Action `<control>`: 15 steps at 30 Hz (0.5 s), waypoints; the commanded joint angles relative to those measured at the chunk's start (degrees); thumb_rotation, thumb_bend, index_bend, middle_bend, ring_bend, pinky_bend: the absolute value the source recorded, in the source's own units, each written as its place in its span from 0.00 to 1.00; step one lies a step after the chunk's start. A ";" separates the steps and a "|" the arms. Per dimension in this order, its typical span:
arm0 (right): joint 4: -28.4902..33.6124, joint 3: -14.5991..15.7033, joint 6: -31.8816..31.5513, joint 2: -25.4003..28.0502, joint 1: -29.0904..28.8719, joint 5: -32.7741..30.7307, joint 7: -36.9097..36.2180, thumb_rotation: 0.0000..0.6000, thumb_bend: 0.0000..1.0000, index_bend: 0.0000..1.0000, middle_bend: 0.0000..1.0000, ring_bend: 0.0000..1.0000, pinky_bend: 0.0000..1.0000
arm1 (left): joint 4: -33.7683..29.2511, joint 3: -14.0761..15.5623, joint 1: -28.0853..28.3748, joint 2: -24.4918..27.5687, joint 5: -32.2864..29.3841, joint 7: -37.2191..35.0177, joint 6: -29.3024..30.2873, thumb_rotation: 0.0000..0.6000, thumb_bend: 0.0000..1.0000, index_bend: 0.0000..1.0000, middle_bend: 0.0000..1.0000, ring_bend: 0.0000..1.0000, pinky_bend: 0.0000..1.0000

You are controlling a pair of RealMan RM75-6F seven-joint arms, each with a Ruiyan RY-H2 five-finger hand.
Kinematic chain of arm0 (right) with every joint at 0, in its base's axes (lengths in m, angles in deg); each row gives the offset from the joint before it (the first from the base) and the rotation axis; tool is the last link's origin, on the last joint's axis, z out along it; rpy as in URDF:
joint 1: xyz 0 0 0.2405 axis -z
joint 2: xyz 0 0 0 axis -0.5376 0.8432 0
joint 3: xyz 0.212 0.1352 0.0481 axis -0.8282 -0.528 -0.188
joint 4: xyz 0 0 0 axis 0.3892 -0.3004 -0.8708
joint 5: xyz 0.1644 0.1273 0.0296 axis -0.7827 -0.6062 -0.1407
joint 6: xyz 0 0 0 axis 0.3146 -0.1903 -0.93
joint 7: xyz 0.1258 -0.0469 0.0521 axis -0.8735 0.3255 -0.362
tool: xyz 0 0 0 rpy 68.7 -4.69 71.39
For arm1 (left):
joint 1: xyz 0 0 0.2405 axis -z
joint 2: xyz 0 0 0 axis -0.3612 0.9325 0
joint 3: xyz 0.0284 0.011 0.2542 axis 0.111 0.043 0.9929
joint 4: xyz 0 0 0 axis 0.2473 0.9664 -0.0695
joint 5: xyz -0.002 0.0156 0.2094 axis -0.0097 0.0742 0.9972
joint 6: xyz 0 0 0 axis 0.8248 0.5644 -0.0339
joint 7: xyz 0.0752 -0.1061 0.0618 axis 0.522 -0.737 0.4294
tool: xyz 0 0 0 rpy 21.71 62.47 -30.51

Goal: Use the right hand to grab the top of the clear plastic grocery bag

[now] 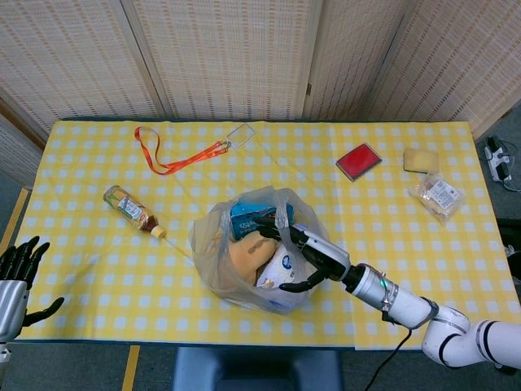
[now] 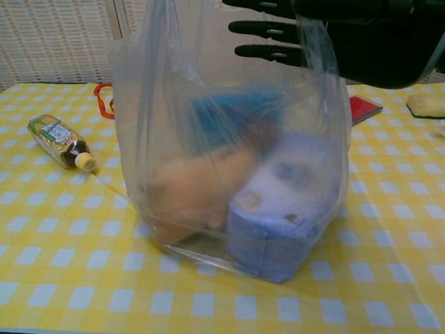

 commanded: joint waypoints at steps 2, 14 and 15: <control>0.27 -0.57 0.87 -0.66 -1.01 -0.40 0.57 1.00 0.26 0.00 0.00 0.01 0.00 | -0.01 -0.01 -0.04 0.08 0.05 -0.14 0.08 1.00 0.21 0.01 0.02 0.00 0.00; 0.07 -2.04 5.23 -2.16 -4.77 -2.66 -1.07 1.00 0.26 0.00 0.00 0.00 0.00 | -0.05 0.02 -0.13 0.23 -0.02 -0.33 0.02 1.00 0.21 0.00 0.02 0.00 0.00; -0.08 -2.21 5.66 -2.32 -5.22 -2.75 -1.24 1.00 0.26 0.00 0.00 0.00 0.00 | -0.08 0.00 -0.18 0.25 0.00 -0.32 0.14 1.00 0.21 0.00 0.02 0.00 0.00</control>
